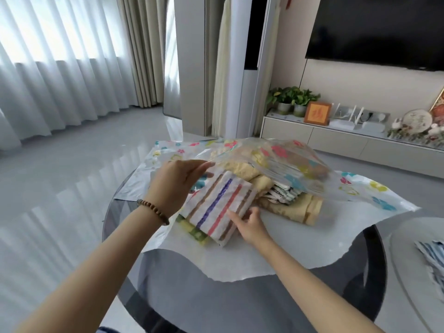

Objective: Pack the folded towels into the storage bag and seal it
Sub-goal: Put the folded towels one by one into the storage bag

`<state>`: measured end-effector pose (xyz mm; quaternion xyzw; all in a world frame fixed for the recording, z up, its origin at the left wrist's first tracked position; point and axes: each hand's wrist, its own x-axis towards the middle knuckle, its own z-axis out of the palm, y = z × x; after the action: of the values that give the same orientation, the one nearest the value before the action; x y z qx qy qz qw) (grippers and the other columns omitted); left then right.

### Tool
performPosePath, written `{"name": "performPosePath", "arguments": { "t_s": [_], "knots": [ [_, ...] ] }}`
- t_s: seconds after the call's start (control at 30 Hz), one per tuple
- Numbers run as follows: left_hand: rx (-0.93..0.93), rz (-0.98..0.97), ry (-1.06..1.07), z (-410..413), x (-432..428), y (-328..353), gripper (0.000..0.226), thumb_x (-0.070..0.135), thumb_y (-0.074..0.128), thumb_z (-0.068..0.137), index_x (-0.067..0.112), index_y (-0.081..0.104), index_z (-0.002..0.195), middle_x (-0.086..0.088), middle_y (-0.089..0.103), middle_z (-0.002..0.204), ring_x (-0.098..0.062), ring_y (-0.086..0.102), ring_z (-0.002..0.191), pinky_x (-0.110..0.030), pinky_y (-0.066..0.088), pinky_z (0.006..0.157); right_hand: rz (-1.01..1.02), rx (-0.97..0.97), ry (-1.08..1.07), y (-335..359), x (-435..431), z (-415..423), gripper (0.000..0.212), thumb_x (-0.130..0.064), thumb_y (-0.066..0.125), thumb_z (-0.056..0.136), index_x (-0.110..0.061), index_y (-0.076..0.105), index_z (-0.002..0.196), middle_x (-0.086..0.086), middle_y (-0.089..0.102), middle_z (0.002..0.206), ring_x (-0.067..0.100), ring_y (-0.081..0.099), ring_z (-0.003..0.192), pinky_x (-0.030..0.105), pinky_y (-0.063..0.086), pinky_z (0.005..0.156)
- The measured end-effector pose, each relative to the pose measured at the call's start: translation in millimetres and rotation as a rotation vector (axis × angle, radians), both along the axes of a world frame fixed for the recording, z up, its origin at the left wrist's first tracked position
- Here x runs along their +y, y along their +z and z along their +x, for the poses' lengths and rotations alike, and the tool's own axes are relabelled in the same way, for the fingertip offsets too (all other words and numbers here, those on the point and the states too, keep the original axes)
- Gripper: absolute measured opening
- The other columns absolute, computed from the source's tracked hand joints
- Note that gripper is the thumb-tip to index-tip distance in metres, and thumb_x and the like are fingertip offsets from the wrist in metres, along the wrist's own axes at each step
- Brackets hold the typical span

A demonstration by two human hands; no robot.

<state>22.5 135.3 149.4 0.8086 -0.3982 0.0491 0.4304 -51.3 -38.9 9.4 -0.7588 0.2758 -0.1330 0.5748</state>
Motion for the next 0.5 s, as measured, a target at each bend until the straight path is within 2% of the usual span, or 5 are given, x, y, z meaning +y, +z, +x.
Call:
{"name": "performPosePath", "arguments": {
  "t_s": [0.07, 0.13, 0.17, 0.23, 0.5],
  "knots": [
    [-0.007, 0.007, -0.006, -2, 2, -2, 0.053, 0.050, 0.037, 0.082, 0.019, 0.065, 0.114, 0.002, 0.074, 0.094, -0.013, 0.070, 0.078, -0.035, 0.060, 0.070, -0.594, -0.210, 0.008, -16, -6, -18, 0.047, -0.055, 0.049, 0.087, -0.019, 0.043, 0.117, 0.002, 0.044, 0.128, 0.018, 0.042, 0.119, 0.029, 0.035, 0.099],
    [0.001, 0.007, -0.010, -3, 1, -4, 0.054, 0.050, 0.036, 0.082, 0.019, 0.064, 0.116, 0.002, 0.074, 0.094, -0.014, 0.070, 0.078, -0.034, 0.060, 0.070, -0.957, -0.211, 0.357, -19, 1, -22, 0.047, -0.059, 0.027, 0.092, -0.038, 0.041, 0.132, -0.006, 0.025, 0.152, 0.017, 0.009, 0.143, 0.037, 0.003, 0.117],
    [0.007, 0.008, -0.011, -3, 1, -5, 0.053, 0.049, 0.037, 0.082, 0.019, 0.064, 0.116, 0.002, 0.074, 0.094, -0.012, 0.070, 0.078, -0.033, 0.060, 0.069, -0.998, -0.134, 0.546, -23, 5, -16, 0.050, -0.062, 0.020, 0.091, -0.047, 0.034, 0.137, -0.012, 0.010, 0.158, 0.014, -0.011, 0.145, 0.038, -0.015, 0.115],
    [0.028, 0.013, -0.013, -3, 2, -7, 0.050, 0.048, 0.038, 0.083, 0.021, 0.063, 0.117, 0.002, 0.073, 0.094, -0.010, 0.070, 0.078, -0.029, 0.060, 0.065, -0.997, 0.025, 0.710, -32, 14, 7, 0.055, -0.066, 0.014, 0.088, -0.053, 0.022, 0.141, -0.016, -0.008, 0.158, 0.013, -0.034, 0.138, 0.041, -0.031, 0.108],
    [-0.011, 0.077, -0.018, 3, 3, -7, 0.047, 0.048, 0.040, 0.086, 0.021, 0.066, 0.114, 0.000, 0.074, 0.092, -0.013, 0.069, 0.078, -0.033, 0.060, 0.065, -1.005, 0.341, 0.539, -23, 38, 87, 0.050, -0.058, 0.019, 0.094, -0.049, 0.020, 0.143, -0.001, -0.002, 0.161, 0.031, -0.024, 0.143, 0.057, -0.020, 0.110]
  ]
}}
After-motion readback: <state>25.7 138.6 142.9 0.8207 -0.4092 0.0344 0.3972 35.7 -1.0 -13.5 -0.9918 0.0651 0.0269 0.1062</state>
